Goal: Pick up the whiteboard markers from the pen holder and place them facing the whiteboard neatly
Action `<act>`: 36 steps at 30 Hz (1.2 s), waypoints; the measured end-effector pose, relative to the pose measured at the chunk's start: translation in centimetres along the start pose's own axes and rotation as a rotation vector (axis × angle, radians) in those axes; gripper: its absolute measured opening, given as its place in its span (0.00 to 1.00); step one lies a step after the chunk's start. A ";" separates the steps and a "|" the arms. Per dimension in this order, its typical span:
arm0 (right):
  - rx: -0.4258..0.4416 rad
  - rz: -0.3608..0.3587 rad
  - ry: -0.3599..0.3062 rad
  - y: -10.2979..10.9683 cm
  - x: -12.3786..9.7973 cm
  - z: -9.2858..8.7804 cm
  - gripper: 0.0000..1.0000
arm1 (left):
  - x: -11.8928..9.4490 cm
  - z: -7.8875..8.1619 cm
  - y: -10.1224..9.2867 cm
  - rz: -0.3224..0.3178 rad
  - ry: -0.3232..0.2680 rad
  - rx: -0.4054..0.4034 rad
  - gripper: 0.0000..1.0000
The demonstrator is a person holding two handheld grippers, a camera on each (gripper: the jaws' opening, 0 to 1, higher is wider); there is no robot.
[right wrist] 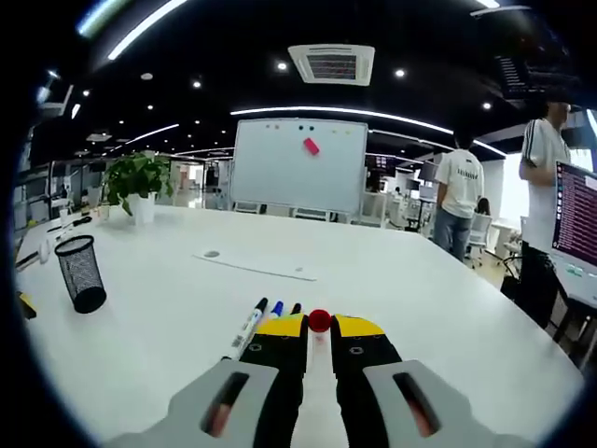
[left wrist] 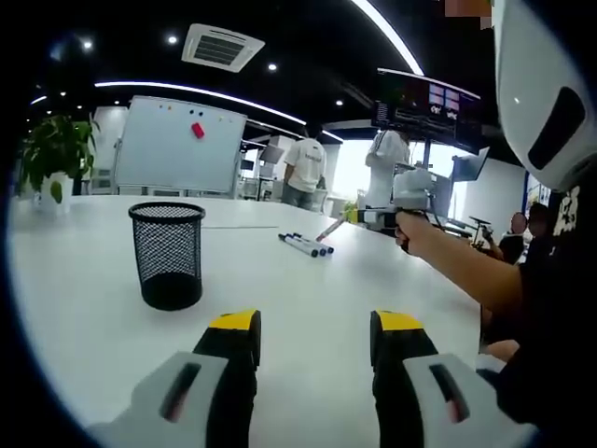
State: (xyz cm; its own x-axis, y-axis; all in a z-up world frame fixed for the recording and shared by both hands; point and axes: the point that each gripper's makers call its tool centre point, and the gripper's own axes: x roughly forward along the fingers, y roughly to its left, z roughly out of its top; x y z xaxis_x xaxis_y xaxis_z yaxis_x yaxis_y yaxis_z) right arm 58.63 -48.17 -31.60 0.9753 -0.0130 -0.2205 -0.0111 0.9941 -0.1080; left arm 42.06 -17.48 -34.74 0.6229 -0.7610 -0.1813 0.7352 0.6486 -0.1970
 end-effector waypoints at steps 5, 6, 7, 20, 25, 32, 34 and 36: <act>0.003 0.001 0.021 -0.1 0.3 -0.6 0.13 | 0.0 0.0 0.1 0.003 0.002 -0.001 0.48; 0.003 0.001 0.021 0.0 0.3 -0.6 0.13 | 0.0 -0.1 0.2 0.005 0.002 -0.001 0.48; 0.004 0.002 0.022 0.0 0.4 -0.7 0.13 | 0.0 -0.1 0.2 0.006 0.004 -0.002 0.48; -0.004 0.009 0.050 0.3 1.0 -1.6 0.13 | 0.0 -0.2 0.3 0.006 0.004 -0.012 0.48; -0.003 0.007 0.067 0.4 1.2 -2.2 0.13 | 0.0 -0.3 0.4 0.006 0.002 -0.016 0.48; -0.009 0.006 0.080 0.5 1.3 -2.5 0.13 | -0.1 -0.3 0.5 0.009 0.000 -0.019 0.48; -0.007 0.006 0.084 0.5 1.4 -2.6 0.13 | -0.1 -0.3 0.6 0.012 0.001 -0.019 0.48; -0.008 0.006 0.088 0.5 1.5 -2.7 0.13 | 0.0 -0.3 0.6 0.012 0.001 -0.019 0.48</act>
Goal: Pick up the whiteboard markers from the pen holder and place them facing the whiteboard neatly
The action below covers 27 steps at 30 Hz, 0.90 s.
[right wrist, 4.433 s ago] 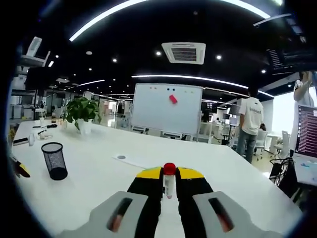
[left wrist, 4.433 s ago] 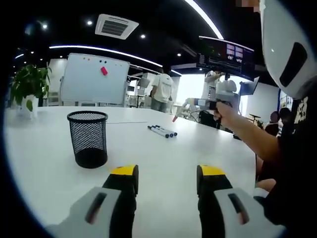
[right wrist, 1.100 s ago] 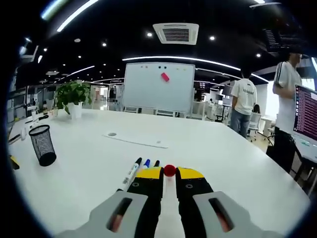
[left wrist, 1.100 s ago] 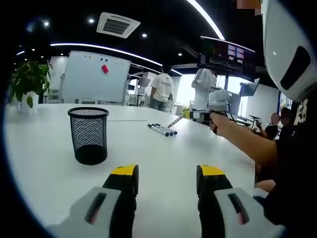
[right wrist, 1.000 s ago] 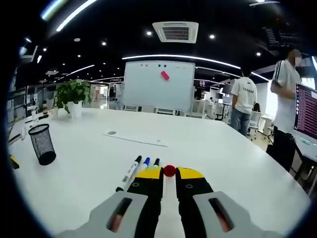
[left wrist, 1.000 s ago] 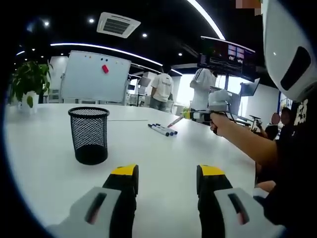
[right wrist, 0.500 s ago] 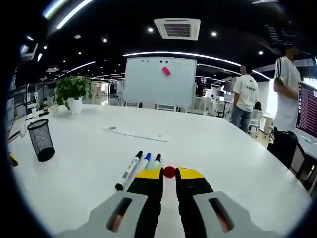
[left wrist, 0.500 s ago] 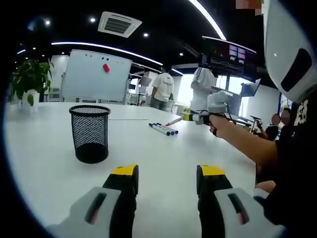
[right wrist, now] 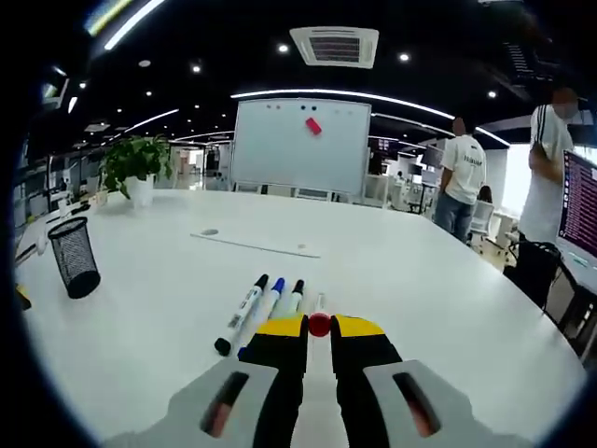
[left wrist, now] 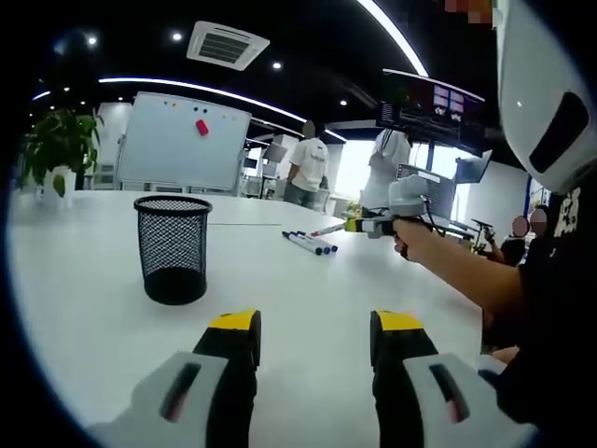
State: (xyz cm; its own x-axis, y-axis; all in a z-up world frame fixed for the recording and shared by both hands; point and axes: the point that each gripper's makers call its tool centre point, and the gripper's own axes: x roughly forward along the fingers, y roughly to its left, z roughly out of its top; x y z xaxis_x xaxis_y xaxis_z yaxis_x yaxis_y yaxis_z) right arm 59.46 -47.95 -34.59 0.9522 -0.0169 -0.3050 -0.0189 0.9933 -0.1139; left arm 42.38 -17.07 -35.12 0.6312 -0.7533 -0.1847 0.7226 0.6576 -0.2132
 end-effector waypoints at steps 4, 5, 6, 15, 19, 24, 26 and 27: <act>0.006 0.003 0.016 0.1 0.3 -0.5 0.13 | 0.1 0.0 -0.1 -0.002 -0.001 -0.003 0.48; 0.009 0.003 0.018 0.1 0.3 -0.6 0.13 | 0.1 0.0 0.0 -0.001 -0.001 -0.003 0.48; 0.012 0.003 0.019 0.1 0.3 -0.7 0.13 | 0.1 0.0 0.0 -0.001 -0.001 -0.004 0.48; 0.014 0.001 0.035 0.0 0.7 -1.2 0.13 | 0.1 -0.1 0.0 0.002 0.002 -0.005 0.48; 0.003 0.006 0.050 0.0 1.0 -1.5 0.13 | 0.1 -0.1 0.0 0.001 0.003 -0.006 0.48; 0.005 0.003 0.060 -0.1 1.2 -1.7 0.13 | 0.2 -0.1 0.1 0.002 0.001 -0.010 0.48; 0.004 0.003 0.068 0.0 1.2 -1.9 0.13 | 0.1 -0.1 0.2 0.003 0.000 -0.011 0.48; 0.005 0.003 0.068 0.0 1.2 -1.9 0.14 | 0.1 -0.1 0.2 0.003 0.000 -0.011 0.48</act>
State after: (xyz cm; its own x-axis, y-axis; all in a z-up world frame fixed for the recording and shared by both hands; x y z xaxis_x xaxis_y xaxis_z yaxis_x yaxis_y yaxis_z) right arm 60.05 -48.16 -36.82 0.9291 -0.0217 -0.3693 -0.0200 0.9939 -0.1087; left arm 42.57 -17.05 -35.32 0.6333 -0.7514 -0.1853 0.7175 0.6598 -0.2232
